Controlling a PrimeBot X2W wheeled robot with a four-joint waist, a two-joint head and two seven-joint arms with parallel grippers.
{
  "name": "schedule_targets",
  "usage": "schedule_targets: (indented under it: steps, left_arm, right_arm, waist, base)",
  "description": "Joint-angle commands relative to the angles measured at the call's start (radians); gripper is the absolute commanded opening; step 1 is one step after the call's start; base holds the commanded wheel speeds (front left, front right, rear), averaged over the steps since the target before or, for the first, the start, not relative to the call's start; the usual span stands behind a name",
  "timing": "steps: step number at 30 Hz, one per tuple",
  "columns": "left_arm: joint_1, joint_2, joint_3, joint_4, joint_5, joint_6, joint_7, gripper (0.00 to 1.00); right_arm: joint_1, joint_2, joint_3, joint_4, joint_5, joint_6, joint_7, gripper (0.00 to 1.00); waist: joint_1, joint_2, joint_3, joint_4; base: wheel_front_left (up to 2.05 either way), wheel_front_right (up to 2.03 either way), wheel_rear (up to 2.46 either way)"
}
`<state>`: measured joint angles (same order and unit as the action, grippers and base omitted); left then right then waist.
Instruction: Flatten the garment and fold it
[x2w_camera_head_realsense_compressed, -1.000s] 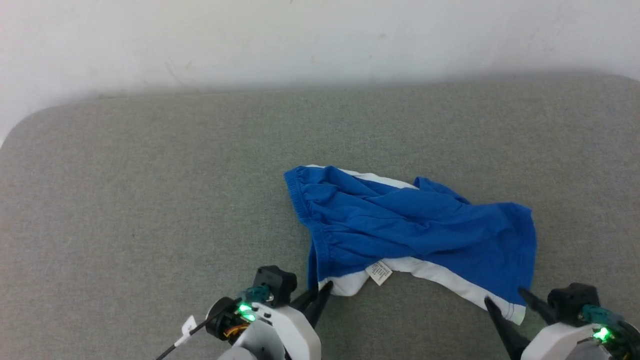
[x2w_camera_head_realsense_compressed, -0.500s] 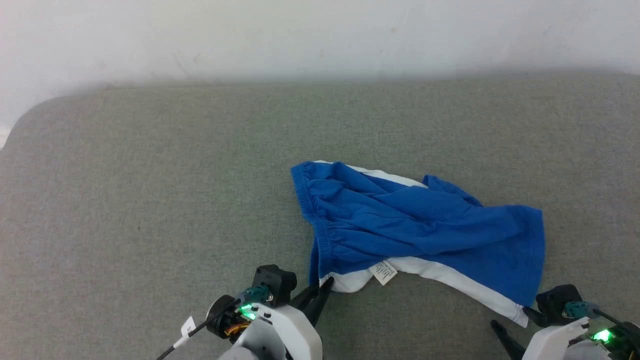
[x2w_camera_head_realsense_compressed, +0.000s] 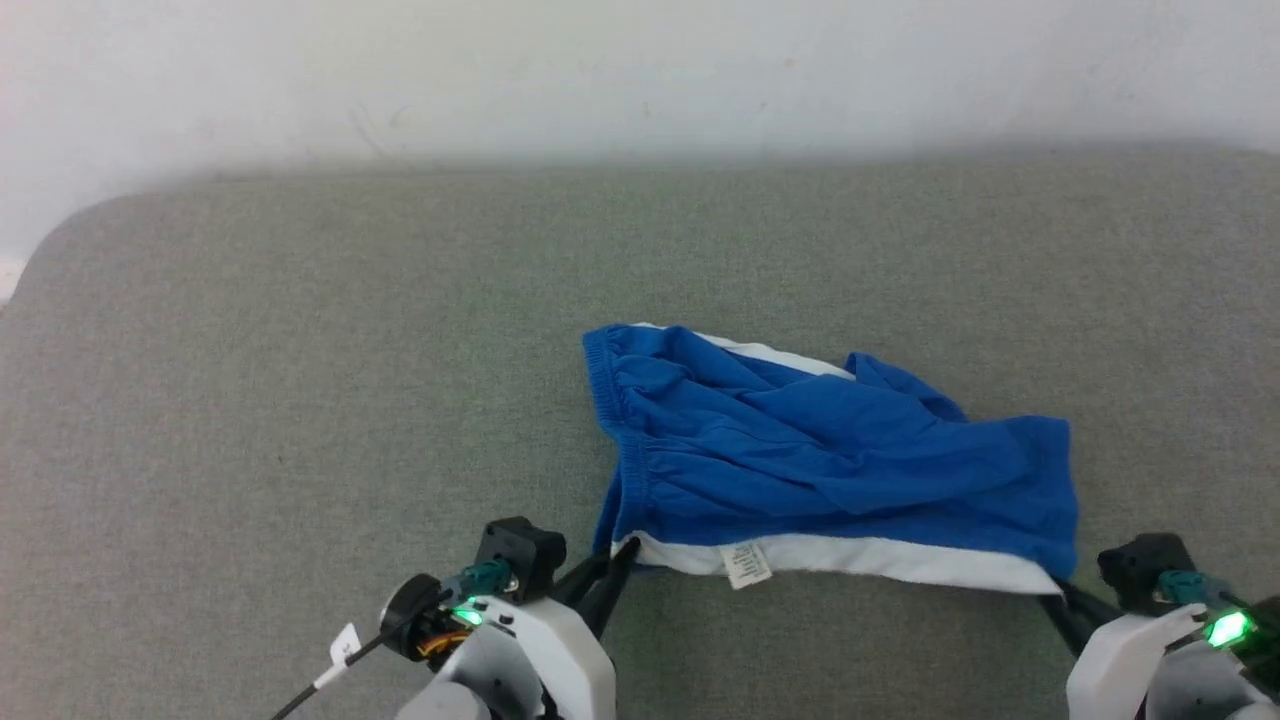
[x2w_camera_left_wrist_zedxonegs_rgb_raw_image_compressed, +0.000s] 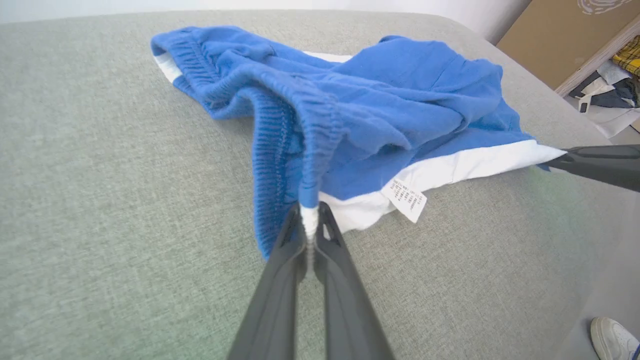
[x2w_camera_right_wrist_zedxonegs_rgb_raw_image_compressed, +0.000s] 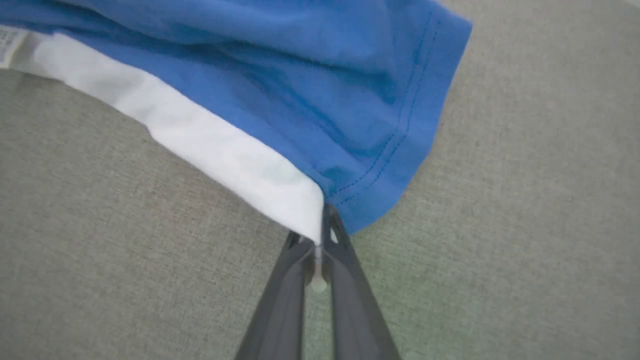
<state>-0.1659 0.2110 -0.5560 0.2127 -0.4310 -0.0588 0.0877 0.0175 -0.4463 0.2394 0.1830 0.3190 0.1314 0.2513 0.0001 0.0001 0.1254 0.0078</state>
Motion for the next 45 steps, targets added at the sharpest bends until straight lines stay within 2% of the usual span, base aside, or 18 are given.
schedule_targets:
  steps: [1, 8, 14, 18, 25, 37, 45]
  left_arm:
    - [0.0, 0.022, 0.009, -0.021, 0.006, 0.012, -0.001, 0.0]
    - [-0.003, 0.104, 0.039, -0.152, 0.007, 0.017, 0.049, 0.0]
    - [-0.052, 0.187, 0.093, -0.311, 0.004, 0.019, 0.108, 0.0]
    - [-0.118, 0.228, 0.135, -0.42, -0.003, 0.021, 0.159, 0.0]
    - [-0.264, 0.269, 0.197, -0.551, -0.025, 0.024, 0.262, 0.0]
    - [-0.485, 0.3, 0.272, -0.558, -0.046, 0.026, 0.342, 0.0]
    - [-0.653, 0.284, 0.267, -0.416, -0.097, -0.007, 0.397, 0.0]
  right_arm:
    - [-0.013, -0.025, 0.005, -0.032, 0.004, -0.001, -0.024, 0.0]
    - [-0.046, -0.124, 0.019, -0.196, 0.17, -0.001, -0.076, 0.0]
    - [-0.126, -0.208, -0.017, -0.326, 0.273, -0.001, -0.076, 0.0]
    - [-0.203, -0.258, -0.032, -0.381, 0.303, -0.001, -0.053, 0.0]
    - [-0.375, -0.293, -0.042, -0.451, 0.342, -0.001, 0.011, 0.0]
    - [-0.616, -0.323, 0.03, -0.439, 0.343, -0.001, 0.104, 0.0]
    - [-0.879, -0.337, 0.184, -0.318, 0.293, -0.001, 0.128, 0.0]
  waist:
    - [-0.0001, -0.0001, -0.027, -0.012]
    - [-0.0001, -0.0001, -0.087, -0.025]
    - [-0.0001, -0.0001, -0.122, -0.029]
    - [-0.0001, -0.0001, -0.139, -0.028]
    - [-0.0001, -0.0001, -0.15, -0.031]
    - [-0.0001, -0.0001, -0.112, -0.044]
    - [-0.0001, -0.0001, 0.042, -0.069]
  base:
    - [0.0, 0.0, 0.0]
    - [0.0, 0.0, 0.0]
    - [0.0, 0.0, 0.0]
    - [0.0, 0.0, 0.0]
    - [0.0, 0.0, 0.0]
    - [0.0, 0.0, 0.0]
    - [0.0, 0.0, 0.0]
